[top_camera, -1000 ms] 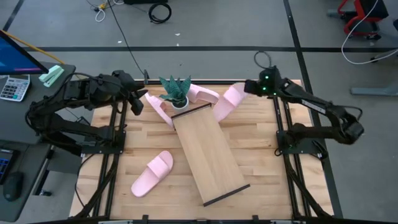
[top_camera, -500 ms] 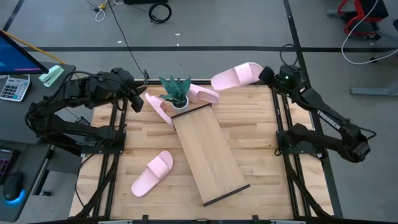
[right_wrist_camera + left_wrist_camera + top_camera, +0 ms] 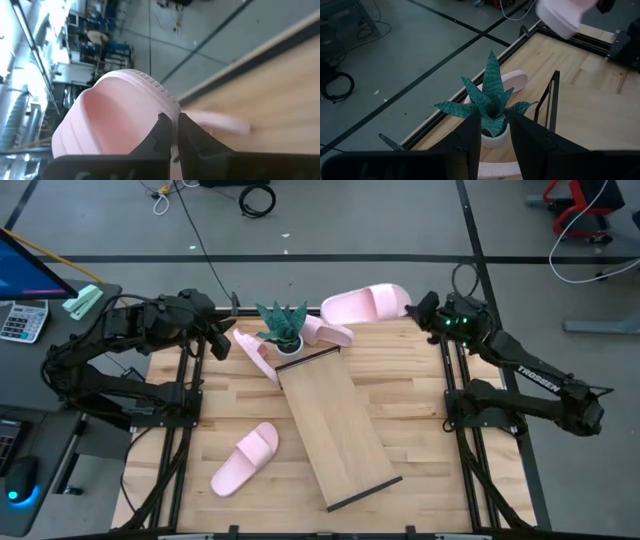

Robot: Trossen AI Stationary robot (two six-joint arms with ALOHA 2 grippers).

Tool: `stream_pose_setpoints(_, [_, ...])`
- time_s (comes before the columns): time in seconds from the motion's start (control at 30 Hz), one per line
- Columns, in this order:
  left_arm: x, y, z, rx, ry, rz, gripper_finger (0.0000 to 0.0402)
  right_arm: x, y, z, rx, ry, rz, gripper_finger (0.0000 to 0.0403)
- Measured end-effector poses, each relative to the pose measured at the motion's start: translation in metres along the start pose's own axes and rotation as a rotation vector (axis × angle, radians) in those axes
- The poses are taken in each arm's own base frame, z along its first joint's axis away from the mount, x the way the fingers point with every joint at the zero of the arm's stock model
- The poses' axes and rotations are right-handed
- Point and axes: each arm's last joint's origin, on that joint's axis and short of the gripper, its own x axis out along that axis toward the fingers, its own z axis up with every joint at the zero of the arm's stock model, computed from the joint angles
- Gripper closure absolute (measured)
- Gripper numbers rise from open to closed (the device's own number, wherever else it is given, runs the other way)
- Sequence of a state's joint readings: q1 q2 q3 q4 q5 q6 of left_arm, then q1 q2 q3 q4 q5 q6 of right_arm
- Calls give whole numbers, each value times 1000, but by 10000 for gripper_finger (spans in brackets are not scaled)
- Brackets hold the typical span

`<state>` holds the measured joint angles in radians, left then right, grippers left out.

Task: Pick and place slides into the shelf
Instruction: Put the top right pink slipper on the shelf

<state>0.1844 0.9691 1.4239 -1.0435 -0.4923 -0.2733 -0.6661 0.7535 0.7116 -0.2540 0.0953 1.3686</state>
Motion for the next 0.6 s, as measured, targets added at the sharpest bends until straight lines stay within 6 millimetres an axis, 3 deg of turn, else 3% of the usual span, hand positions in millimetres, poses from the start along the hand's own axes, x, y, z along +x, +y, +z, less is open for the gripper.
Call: stream_pose_setpoints(0.6, [0,0,0,1,0,0,294,-2,-17,-103,169,159,-230,391])
